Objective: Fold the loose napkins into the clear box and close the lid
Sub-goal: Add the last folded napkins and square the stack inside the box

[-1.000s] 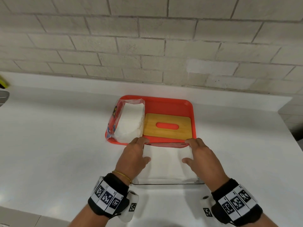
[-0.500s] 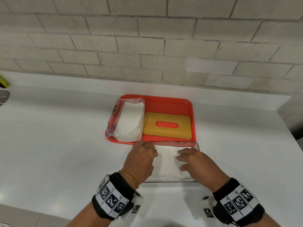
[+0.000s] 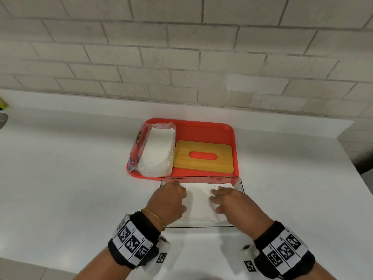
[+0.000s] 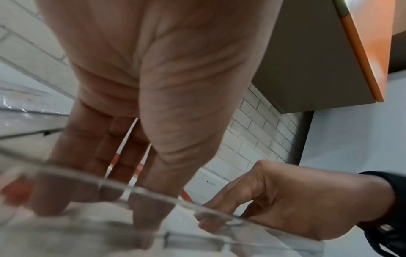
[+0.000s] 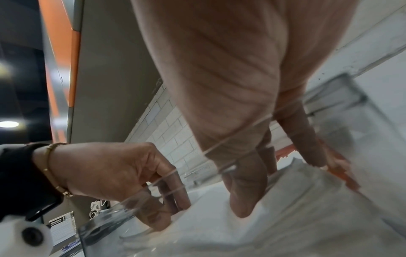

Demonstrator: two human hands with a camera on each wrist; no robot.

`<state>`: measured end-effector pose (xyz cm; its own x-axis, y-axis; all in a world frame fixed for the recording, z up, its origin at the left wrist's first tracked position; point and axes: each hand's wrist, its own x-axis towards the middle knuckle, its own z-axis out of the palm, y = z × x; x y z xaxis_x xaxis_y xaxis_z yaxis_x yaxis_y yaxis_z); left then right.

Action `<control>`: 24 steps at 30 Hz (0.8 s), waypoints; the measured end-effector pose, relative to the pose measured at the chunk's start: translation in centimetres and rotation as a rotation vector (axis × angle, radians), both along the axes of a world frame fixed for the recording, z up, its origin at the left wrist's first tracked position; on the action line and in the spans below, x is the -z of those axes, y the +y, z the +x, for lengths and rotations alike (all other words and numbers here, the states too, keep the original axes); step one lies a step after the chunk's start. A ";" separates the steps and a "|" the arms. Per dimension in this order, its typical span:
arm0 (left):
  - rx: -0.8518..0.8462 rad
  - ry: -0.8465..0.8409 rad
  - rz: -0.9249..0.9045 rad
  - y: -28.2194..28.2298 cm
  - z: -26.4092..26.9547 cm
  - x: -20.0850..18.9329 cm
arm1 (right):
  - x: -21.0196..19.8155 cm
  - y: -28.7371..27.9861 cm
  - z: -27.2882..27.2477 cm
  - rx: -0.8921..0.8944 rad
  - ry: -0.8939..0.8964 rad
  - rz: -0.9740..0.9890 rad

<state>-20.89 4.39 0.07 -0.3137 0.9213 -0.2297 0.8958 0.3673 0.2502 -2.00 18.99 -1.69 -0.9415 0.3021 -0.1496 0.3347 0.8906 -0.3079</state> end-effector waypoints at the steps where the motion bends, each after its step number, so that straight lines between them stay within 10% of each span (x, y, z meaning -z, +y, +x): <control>1: -0.004 -0.004 0.003 0.0 0.0 0.1 | 0.8 0.3 0.2 0.047 0.000 -0.064; 12: -0.372 -0.221 0.458 0.8 -7.8 -5.7 | -0.6 1.5 1.4 0.180 0.310 0.075; 16: -0.625 -0.285 0.276 1.9 -12.9 -3.3 | -0.3 2.2 1.8 0.288 0.468 0.158; 24: -0.585 -0.007 0.026 3.4 -16.0 2.5 | 1.6 2.3 2.7 0.460 0.520 0.077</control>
<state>-36.86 7.77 -2.45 -0.7703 0.6010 -0.2134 0.5446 0.7940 0.2703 0.69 21.27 -3.24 -0.6591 0.6788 0.3237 0.5091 0.7196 -0.4722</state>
